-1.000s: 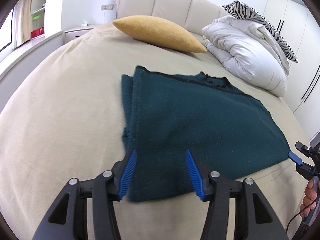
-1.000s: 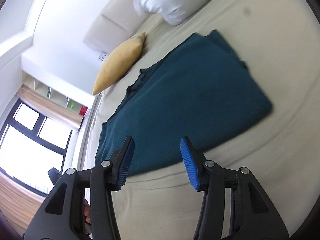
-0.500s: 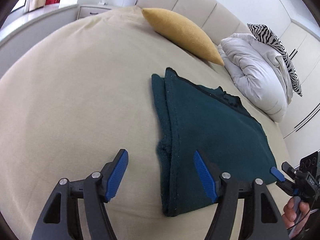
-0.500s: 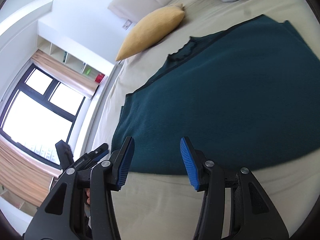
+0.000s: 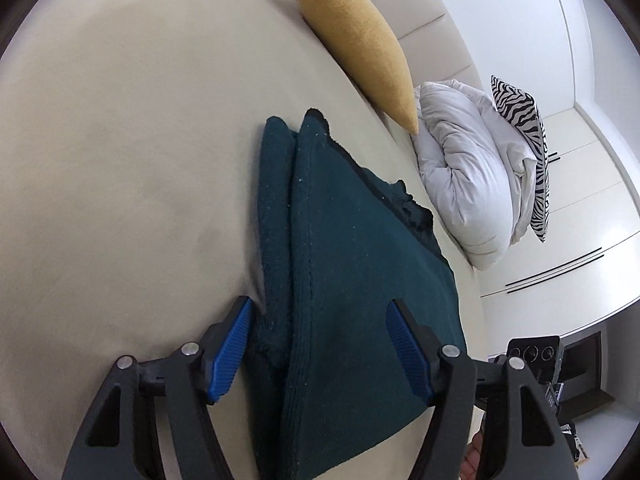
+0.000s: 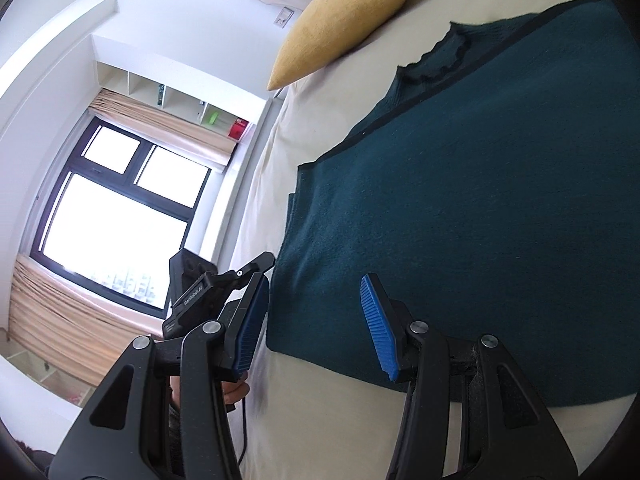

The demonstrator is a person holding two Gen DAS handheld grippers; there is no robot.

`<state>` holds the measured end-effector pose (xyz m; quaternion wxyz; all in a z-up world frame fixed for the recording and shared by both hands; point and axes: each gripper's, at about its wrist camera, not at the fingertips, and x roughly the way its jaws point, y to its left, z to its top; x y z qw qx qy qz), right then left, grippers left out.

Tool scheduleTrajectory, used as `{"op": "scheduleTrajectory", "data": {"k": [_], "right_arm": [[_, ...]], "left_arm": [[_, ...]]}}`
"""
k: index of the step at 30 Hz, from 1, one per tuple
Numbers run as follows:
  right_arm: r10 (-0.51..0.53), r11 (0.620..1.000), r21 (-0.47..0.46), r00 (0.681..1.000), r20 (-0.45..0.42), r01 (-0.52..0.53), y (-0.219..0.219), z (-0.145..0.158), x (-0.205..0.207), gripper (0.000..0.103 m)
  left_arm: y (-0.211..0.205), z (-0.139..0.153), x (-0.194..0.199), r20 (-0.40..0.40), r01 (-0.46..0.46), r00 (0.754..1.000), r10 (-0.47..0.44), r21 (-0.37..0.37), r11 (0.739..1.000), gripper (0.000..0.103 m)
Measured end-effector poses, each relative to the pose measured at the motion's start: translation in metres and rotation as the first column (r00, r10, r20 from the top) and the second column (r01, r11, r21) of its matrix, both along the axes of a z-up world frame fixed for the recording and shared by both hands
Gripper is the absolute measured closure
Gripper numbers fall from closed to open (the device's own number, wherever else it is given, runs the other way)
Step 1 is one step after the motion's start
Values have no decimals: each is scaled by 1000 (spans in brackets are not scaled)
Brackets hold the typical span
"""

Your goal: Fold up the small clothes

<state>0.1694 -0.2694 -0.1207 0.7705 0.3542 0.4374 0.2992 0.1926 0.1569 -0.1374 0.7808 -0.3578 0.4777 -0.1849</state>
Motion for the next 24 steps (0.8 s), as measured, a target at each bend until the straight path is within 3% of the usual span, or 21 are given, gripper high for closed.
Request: {"op": "scheduleTrajectory", "data": {"k": [2,6,15,20,24], "right_arm": [[19,1000,8,1000,-2,-19,6,-1,4,56],[70,998,-1,997,-13,-70,25,-3,14,56],[169,985,-40,985,-42,-170,74,-5,45,56],[156,975,-133,977,-147,-176,93,-37,65,58],[126,990,-43,984,-125,-132,86,-56,65,59]], "left_arm": [[-2,0,-2,-2,24,1000,-24,8,1000,40],[11,-16,-6,-71,-7,997,-1,-108,994,79],[19,-14,-17,-23,-35,999,32,-156,987,81],[21,-14,-19,-9,-53,999,52,-159,986,83],[19,-12,-18,-7,-63,998,62,-141,988,83]]}}
